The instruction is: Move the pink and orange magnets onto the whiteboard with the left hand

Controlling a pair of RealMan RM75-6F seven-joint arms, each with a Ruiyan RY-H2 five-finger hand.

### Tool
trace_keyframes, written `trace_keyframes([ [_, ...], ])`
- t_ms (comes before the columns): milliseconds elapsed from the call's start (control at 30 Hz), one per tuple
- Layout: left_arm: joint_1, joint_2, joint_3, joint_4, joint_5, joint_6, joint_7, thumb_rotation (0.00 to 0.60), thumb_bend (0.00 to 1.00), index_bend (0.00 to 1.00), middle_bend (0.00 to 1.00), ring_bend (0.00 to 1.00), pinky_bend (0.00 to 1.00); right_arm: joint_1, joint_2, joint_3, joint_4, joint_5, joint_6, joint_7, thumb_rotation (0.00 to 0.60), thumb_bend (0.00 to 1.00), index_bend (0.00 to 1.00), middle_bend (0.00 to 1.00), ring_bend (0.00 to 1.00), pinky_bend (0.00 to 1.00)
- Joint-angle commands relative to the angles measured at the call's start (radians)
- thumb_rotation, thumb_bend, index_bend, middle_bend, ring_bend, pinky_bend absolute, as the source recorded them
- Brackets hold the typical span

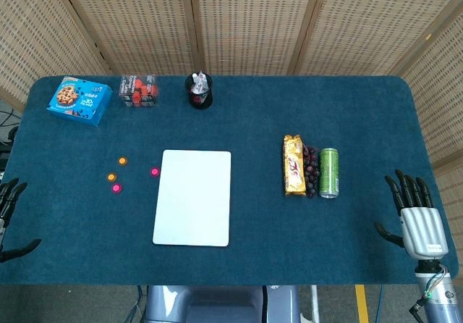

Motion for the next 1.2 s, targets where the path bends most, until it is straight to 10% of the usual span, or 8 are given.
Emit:
trace_keyframes([
  [33,-0.001,-0.004,-0.001,0.002,0.001,-0.004,0.006,0.6,0.0,0.0,0.0,0.0,0.0,-0.002,-0.006,0.004,0.002,0.002,0.007,-0.005,0.6,0.26,0.0,0.0,0.0,0.0],
  [367,-0.034,-0.043,-0.01,0.045,0.032,-0.04,-0.036,0.6,0.0,0.0,0.0,0.0,0.0,0.0,0.003,-0.004,-0.001,-0.006,-0.006,0.013,0.6,0.26,0.0,0.0,0.0,0.0],
  [667,-0.222,-0.13,-0.079,0.12,-0.039,-0.312,-0.081,0.6,0.0,0.08,0.0,0.0,0.0,0.009,0.023,-0.01,-0.017,0.006,-0.044,0.033,0.6,0.26,0.0,0.0,0.0,0.0],
  [867,-0.346,-0.246,-0.155,0.189,-0.168,-0.472,0.002,0.6,0.19,0.25,0.0,0.0,0.0,0.012,0.035,-0.011,-0.032,0.017,-0.061,0.059,0.6,0.26,0.0,0.0,0.0,0.0],
  [1200,-0.525,-0.431,-0.237,0.295,-0.451,-0.681,0.22,0.6,0.22,0.33,0.0,0.0,0.0,0.02,0.058,-0.017,-0.047,0.028,-0.097,0.107,0.6,0.26,0.0,0.0,0.0,0.0],
])
